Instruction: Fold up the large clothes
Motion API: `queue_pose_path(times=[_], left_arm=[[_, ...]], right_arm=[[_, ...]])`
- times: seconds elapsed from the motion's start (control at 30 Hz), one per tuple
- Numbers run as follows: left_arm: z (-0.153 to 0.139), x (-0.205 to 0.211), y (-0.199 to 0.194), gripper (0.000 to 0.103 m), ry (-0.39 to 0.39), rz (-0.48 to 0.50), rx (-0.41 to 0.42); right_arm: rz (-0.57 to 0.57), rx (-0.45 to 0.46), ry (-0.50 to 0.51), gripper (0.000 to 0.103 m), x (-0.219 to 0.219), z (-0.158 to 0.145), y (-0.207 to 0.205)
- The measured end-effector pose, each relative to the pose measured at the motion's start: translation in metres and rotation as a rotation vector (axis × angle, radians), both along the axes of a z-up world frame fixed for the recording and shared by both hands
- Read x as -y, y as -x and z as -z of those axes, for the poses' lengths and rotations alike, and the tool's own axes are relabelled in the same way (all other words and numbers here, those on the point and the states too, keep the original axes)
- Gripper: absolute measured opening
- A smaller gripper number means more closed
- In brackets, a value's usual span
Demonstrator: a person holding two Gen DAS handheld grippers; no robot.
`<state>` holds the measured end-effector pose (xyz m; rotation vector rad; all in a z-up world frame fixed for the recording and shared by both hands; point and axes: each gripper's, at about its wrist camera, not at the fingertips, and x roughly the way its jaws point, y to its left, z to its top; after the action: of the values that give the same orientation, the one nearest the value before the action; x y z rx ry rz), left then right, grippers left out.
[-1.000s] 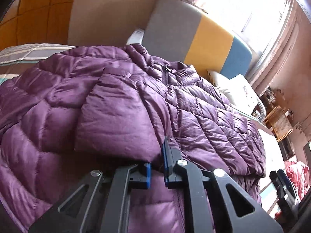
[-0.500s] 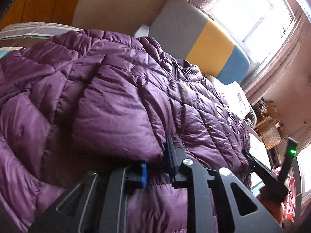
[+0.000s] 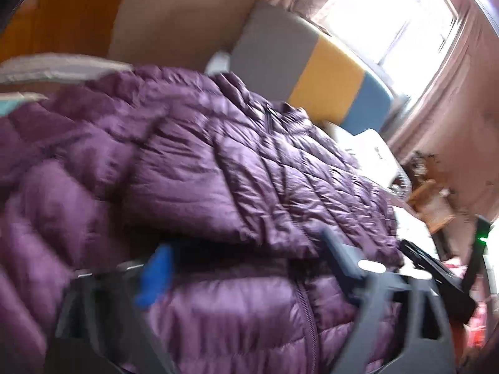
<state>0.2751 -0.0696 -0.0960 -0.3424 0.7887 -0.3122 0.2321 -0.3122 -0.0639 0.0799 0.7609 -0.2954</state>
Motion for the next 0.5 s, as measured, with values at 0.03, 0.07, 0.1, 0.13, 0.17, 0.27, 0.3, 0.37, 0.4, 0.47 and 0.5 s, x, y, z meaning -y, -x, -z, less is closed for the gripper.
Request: queue_pose_path(times=[0.03,0.07,0.1,0.13,0.17,0.27,0.3,0.37,0.4,0.47,0.5], left_arm=[[-0.003,-0.004,0.005,0.094,0.001,-0.014,0.009],[-0.003,-0.009,0.007,0.094,0.016,-0.021,0.004],[-0.003,-0.015,0.009,0.094,0.028,-0.032,-0.007],[-0.001,-0.023,0.011,0.094,0.041,-0.050,-0.020],[-0.001,-0.029,0.014,0.094,0.054,-0.063,-0.026],[-0.002,-0.045,0.027,0.094,0.053,-0.088,-0.025],[-0.002,-0.048,0.030,0.094,0.042,-0.092,-0.024],[-0.003,-0.055,0.037,0.094,0.024,-0.094,-0.023],[-0.004,-0.057,0.041,0.094,0.014,-0.093,-0.020],[-0.007,-0.065,0.049,0.097,-0.024,-0.102,-0.010],[-0.010,-0.072,0.054,0.098,-0.041,-0.113,0.004]], right_arm=[[-0.004,-0.001,-0.003,0.027,-0.002,0.000,0.005],[-0.005,-0.009,0.000,0.027,-0.005,0.001,0.009],[-0.004,-0.025,0.007,0.027,-0.007,0.004,0.013],[-0.005,-0.039,0.012,0.027,-0.010,0.008,0.016],[-0.008,-0.049,0.012,0.027,-0.012,0.013,0.018],[-0.003,-0.088,0.013,0.027,-0.014,0.026,0.017],[-0.002,-0.095,0.015,0.030,-0.014,0.028,0.015],[0.015,-0.111,0.034,0.038,-0.014,0.031,0.014],[0.021,-0.110,0.040,0.039,-0.014,0.032,0.013],[0.022,-0.107,0.046,0.039,-0.014,0.032,0.014],[0.022,-0.105,0.049,0.039,-0.015,0.032,0.014]])
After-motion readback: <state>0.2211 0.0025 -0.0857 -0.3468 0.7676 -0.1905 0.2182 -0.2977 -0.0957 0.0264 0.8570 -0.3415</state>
